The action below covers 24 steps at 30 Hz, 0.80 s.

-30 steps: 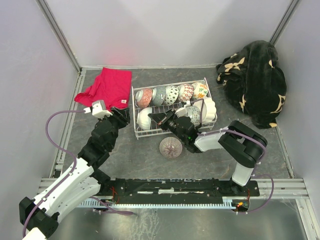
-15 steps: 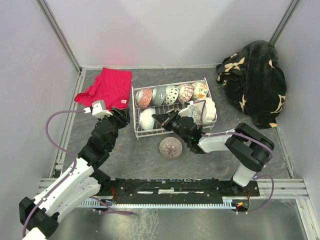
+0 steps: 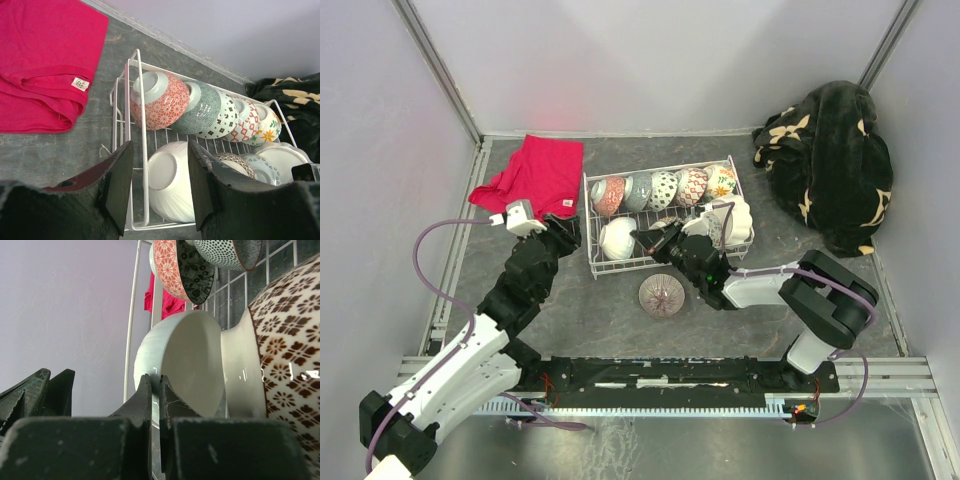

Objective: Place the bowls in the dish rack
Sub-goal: Turn the bowl upside down on the dish rack.

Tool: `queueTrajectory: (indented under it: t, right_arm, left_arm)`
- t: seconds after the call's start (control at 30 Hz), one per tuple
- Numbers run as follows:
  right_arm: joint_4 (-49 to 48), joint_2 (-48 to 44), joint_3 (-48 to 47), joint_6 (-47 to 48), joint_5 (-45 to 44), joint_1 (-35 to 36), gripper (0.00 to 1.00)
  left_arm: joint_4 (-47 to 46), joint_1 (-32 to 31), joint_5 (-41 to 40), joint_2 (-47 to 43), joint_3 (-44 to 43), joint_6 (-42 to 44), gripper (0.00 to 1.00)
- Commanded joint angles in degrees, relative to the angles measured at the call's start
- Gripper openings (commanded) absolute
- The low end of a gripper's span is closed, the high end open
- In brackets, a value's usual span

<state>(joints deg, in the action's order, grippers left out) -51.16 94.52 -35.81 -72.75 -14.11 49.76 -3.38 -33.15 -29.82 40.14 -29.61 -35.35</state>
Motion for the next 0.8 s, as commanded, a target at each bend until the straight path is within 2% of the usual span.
queueTrajectory:
  t: [0.0,0.3,0.77]
  right_arm:
    - [14.3,-0.5,3.6,4.7,-1.9,-0.4,0.04]
    - [15.8,-2.5,4.5,5.5,-2.7,-0.7,0.1]
    - [13.9,-2.4,5.3,5.6,-2.4,-0.8,0.1]
  left_arm:
    - [-2.4,-0.1,-0.1,0.2,-0.7,-2.1,0.54]
    - [-2.5,-0.1,0.2,0.8,-0.7,-2.1,0.54]
    - [-3.0,-0.1,1.8,4.4,-1.5,-1.8,0.54]
